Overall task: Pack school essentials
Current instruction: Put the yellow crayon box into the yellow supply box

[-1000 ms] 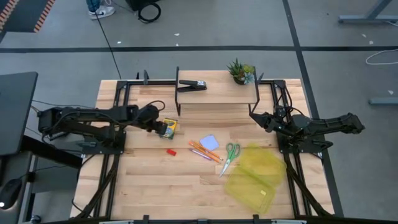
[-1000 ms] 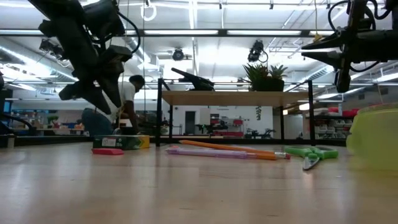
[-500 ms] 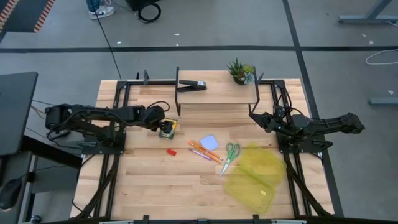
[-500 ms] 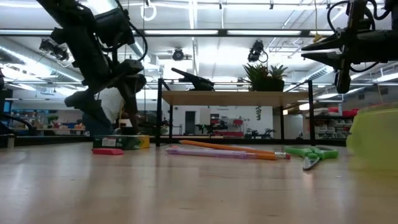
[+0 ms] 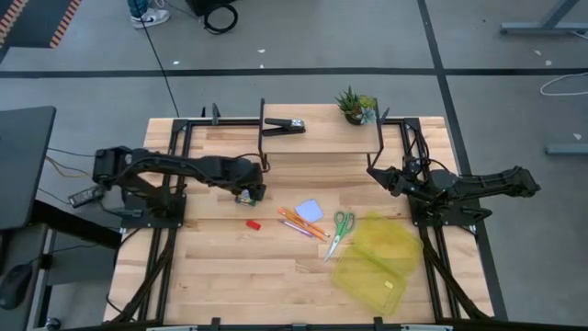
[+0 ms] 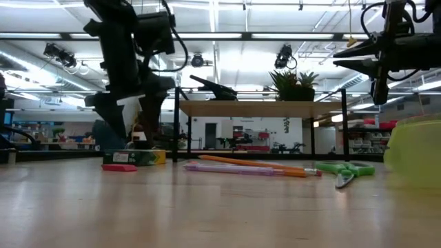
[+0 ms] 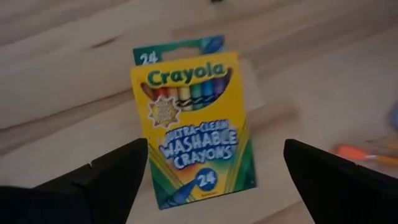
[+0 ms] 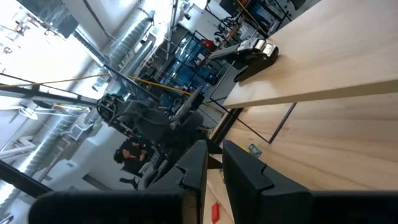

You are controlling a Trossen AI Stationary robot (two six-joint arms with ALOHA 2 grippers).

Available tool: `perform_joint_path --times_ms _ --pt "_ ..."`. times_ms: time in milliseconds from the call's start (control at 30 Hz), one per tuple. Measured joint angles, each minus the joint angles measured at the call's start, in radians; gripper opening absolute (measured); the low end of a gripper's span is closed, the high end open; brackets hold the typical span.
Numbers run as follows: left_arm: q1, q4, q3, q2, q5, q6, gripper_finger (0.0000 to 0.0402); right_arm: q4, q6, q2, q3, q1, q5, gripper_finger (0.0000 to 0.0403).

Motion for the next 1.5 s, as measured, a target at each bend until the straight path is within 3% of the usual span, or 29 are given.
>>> perform_joint_path --times_ms 400,800,967,1500 --pt "0.001 0.022 0.024 0.075 0.002 0.089 0.0385 0.001 0.008 0.007 0.000 0.000 0.000 0.0057" --pt "0.012 -0.072 0.024 0.075 0.044 0.055 0.0392 0.001 0.006 0.007 0.000 0.000 0.000 0.0057" --pt "0.049 -0.068 0.023 0.075 0.130 0.055 0.0398 0.001 0.004 0.007 0.000 0.000 0.000 0.0057" --pt "0.076 0.023 0.023 0.074 0.171 0.037 0.0400 0.001 0.003 0.007 0.000 0.000 0.000 0.0057"
